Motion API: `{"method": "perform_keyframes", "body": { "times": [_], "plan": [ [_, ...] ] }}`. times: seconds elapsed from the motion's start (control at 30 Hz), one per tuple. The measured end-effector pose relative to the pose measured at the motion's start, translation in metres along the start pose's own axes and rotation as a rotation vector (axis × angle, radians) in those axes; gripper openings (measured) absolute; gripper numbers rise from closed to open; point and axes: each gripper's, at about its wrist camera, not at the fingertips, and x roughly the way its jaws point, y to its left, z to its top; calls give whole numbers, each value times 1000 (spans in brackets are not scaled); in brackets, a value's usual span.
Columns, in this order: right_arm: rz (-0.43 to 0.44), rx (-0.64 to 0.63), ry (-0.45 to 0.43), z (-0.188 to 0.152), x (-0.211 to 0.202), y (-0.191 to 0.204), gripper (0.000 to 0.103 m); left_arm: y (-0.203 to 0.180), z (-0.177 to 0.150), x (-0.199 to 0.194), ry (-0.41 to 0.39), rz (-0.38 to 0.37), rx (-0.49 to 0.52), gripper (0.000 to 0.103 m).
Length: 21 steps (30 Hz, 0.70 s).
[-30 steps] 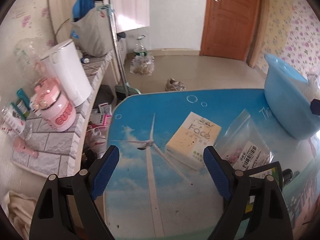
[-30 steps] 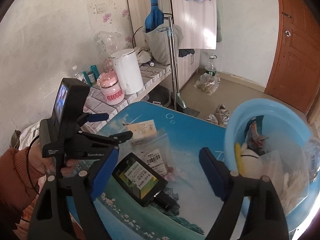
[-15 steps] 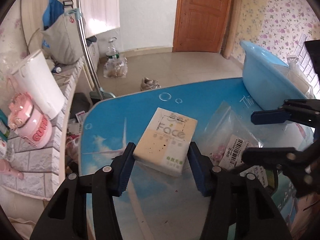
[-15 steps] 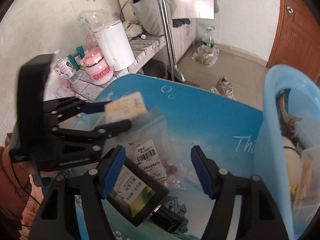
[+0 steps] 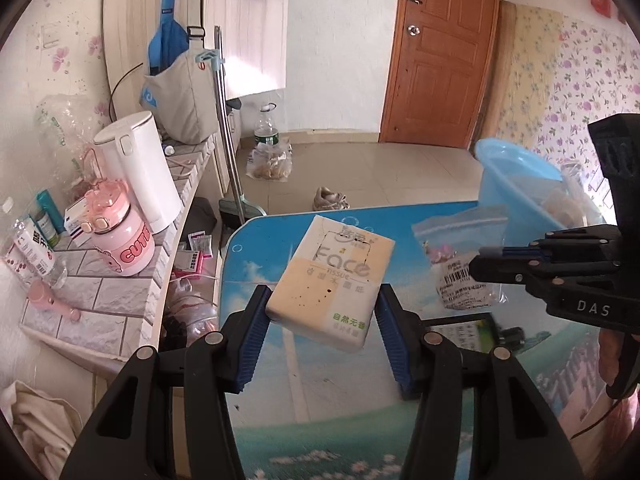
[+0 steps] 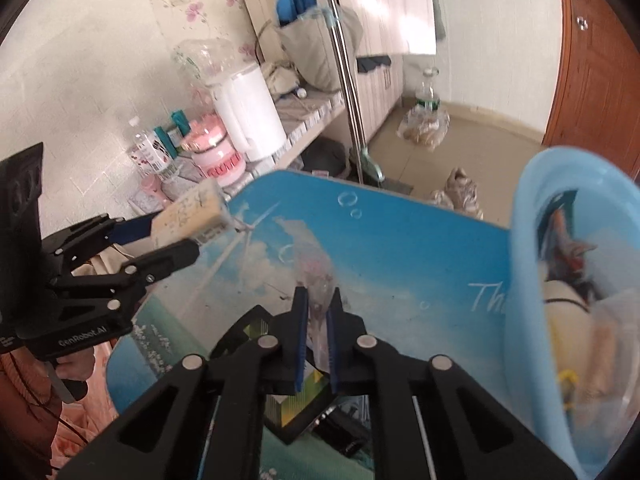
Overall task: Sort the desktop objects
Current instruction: 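Grasp the clear barcode-labelled bag with the right gripper while the left holds the tissue pack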
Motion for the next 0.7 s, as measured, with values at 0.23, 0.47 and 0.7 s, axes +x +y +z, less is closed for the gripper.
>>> {"method": "perform_keyframes", "body": {
  "times": [0.23,0.47,0.7],
  "plan": [
    [5,69,-50,-42,-60,-18,9,-43,-14,-39,-28,-65,-5,52],
    [-68,242,-37,-116,-95,-74,9,-99,-37,-50,6,-147,16,52],
    [-203,265,-102,-154,-105,-113,9,-146,-55,-48,18,-152,24,52]
  ]
}}
